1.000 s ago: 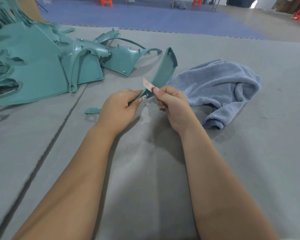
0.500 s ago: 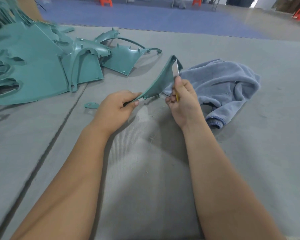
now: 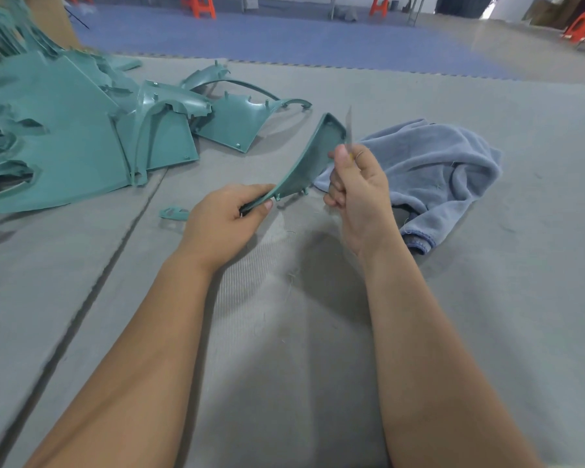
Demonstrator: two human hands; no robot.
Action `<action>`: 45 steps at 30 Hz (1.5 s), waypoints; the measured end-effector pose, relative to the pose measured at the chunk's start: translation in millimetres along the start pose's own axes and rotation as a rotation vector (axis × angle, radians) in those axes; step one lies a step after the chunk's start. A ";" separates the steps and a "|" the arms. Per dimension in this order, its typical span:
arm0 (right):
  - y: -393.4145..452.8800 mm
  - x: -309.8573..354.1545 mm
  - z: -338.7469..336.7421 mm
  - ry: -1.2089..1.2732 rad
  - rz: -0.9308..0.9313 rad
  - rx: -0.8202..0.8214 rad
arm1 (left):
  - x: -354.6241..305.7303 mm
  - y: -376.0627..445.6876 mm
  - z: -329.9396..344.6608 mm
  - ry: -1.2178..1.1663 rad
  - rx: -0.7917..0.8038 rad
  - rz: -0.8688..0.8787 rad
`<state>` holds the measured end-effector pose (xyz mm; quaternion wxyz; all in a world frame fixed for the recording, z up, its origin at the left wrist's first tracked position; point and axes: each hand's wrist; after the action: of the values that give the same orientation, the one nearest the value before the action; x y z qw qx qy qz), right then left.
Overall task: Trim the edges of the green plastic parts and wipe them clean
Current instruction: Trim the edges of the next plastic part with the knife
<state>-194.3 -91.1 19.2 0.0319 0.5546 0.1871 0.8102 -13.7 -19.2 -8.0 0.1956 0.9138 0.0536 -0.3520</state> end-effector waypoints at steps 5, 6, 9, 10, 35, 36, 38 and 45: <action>-2.4 8.4 5.2 -0.146 -0.116 -0.029 | 2.4 1.2 1.6 -0.021 0.012 -0.025; -3.2 10.0 6.0 -0.186 -0.144 -0.016 | 2.4 1.3 1.7 -0.023 0.012 -0.029; -4.5 13.8 9.5 -0.242 -0.145 0.027 | 2.6 1.2 1.8 -0.008 0.011 -0.020; -4.3 14.6 10.4 -0.246 -0.121 0.037 | 2.8 1.2 1.8 -0.009 0.010 -0.016; 2.7 8.9 -4.5 -0.326 -0.186 0.126 | 3.9 2.1 2.1 -0.048 0.034 -0.037; 1.7 8.1 -4.0 -0.372 -0.181 0.160 | 3.7 2.3 2.3 -0.062 0.021 -0.053; -1.1 6.0 -0.3 -0.443 -0.172 0.235 | 4.3 3.8 2.5 -0.096 0.002 -0.085; -1.6 12.6 10.4 -0.315 -0.236 0.164 | 3.6 3.2 2.2 -0.079 0.015 -0.079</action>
<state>-189.9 -83.6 33.1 0.1102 0.6495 0.3087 0.6861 -11.6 -23.1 -10.8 0.1768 0.8978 0.0791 -0.3955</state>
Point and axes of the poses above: each hand's wrist, its own y-axis towards the middle knuckle, its own z-axis out of the palm, x = y × z, and after that the axes turned 9 degrees about -z, right-handed
